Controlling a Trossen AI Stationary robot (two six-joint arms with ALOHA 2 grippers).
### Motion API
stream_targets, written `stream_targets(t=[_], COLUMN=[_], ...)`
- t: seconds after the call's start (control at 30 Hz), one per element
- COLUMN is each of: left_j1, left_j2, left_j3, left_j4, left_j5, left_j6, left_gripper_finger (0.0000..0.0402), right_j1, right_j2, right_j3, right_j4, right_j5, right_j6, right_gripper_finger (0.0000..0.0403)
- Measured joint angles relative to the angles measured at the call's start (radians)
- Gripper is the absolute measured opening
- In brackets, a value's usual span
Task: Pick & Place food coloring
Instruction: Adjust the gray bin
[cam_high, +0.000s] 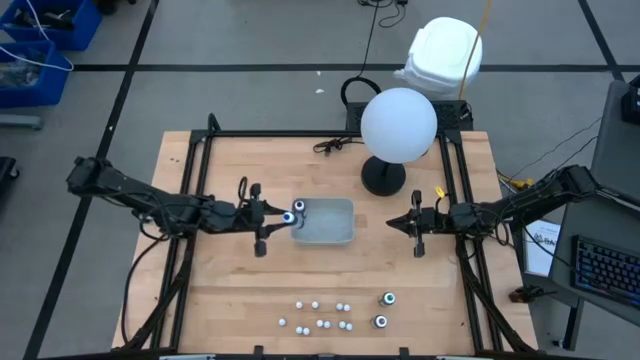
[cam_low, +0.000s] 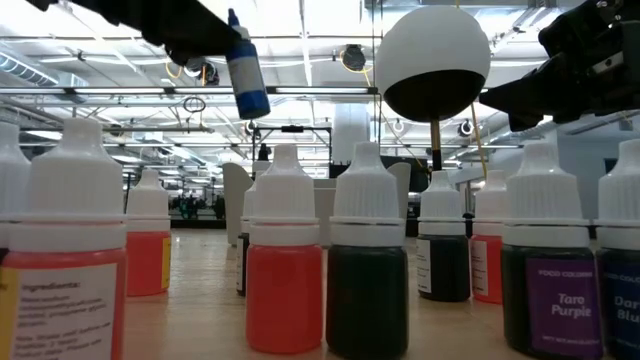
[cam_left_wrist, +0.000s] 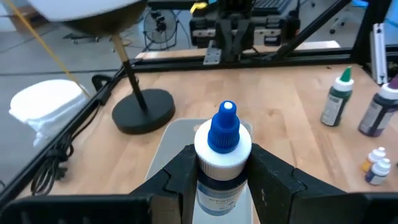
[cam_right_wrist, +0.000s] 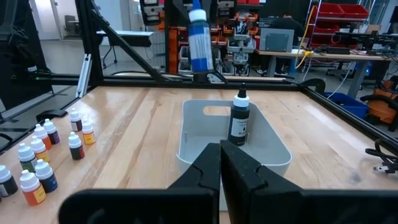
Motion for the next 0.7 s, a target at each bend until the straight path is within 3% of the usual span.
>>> stream_targets(t=[0.43, 0.7], left_j1=[0.021, 0.021], left_j2=[0.006, 0.134], left_j3=[-0.011, -0.011], left_j4=[0.006, 0.068], left_j5=[0.019, 0.018], left_j6=[-0.029, -0.045], left_gripper_finger=[0.0124, 0.0124], right_j1=[0.000, 0.000], right_j2=[0.000, 0.000], right_j3=[0.000, 0.000], right_j4=[0.000, 0.000], right_j5=[0.000, 0.001], right_j6=[0.000, 0.000], right_gripper_finger=[0.0002, 0.0002])
